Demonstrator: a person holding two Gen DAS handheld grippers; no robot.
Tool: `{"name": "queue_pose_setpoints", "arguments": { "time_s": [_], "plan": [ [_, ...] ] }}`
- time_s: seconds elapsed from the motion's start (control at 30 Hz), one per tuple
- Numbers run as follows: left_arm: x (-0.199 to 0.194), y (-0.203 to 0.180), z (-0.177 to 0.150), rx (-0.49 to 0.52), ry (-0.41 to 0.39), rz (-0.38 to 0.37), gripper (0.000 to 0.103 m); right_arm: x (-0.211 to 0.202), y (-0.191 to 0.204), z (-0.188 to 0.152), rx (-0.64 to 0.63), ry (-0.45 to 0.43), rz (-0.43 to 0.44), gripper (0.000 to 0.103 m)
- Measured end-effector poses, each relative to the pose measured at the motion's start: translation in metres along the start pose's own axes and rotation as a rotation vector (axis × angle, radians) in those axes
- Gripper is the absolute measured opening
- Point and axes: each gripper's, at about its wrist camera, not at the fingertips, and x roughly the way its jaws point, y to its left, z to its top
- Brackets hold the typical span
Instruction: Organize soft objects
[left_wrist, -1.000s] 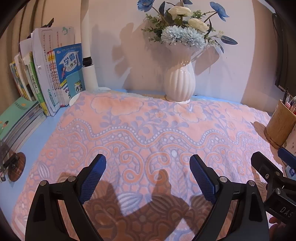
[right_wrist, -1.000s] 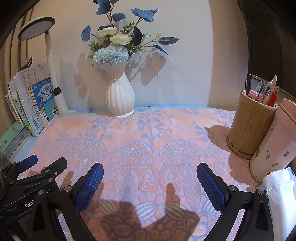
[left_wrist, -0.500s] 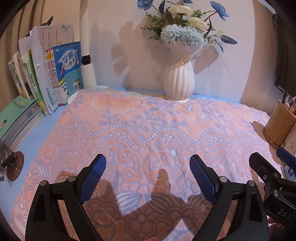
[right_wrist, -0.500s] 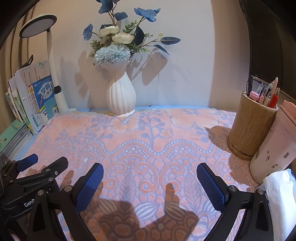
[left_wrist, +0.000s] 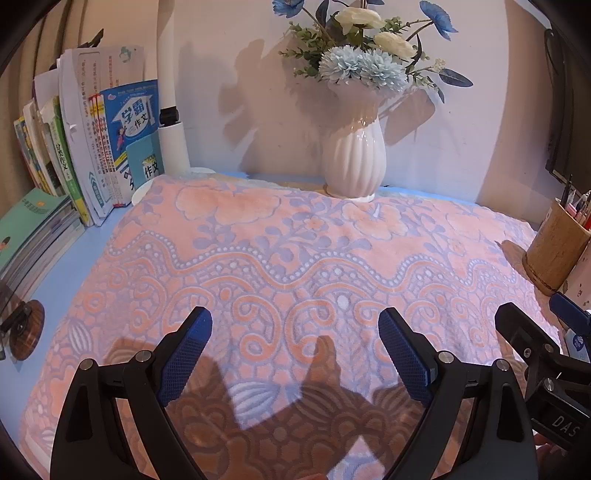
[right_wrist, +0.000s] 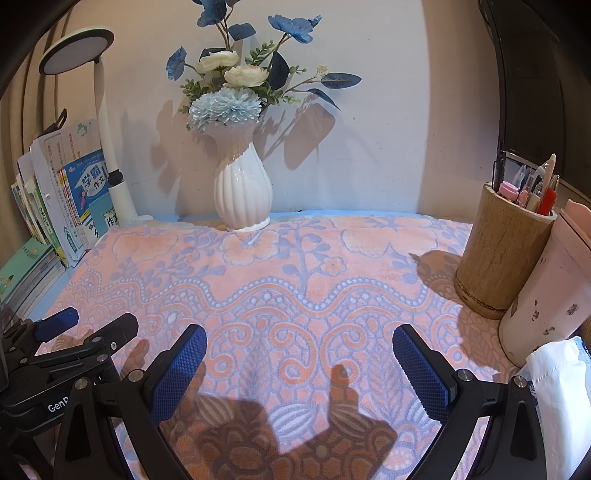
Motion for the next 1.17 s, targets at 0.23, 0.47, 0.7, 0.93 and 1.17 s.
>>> {"name": "queue_pose_setpoints", "arguments": {
  "time_s": [0.23, 0.47, 0.7, 0.93, 1.17],
  "plan": [
    [0.0001, 0.0002, -0.0001, 0.001, 0.000, -0.001, 0.091, 0.0002, -0.0007, 0.0000, -0.002, 0.000, 0.004, 0.101],
    [0.0005, 0.0010, 0.0001, 0.000, 0.001, 0.001, 0.091, 0.0001, -0.0003, -0.0002, -0.002, 0.000, 0.003, 0.101],
    [-0.0002, -0.0006, -0.0006, 0.005, -0.005, 0.011, 0.091, 0.0002, -0.0003, -0.0001, -0.002, 0.000, 0.004, 0.101],
    [0.0008, 0.0002, -0.0008, -0.002, 0.007, 0.014, 0.091, -0.0001, 0.0002, -0.0004, -0.003, 0.002, 0.003, 0.101],
    [-0.0046, 0.0067, -0.0003, -0.029, -0.030, 0.019, 0.091, 0.0000, 0.0001, 0.0000, -0.002, 0.000, 0.002, 0.101]
  ]
}}
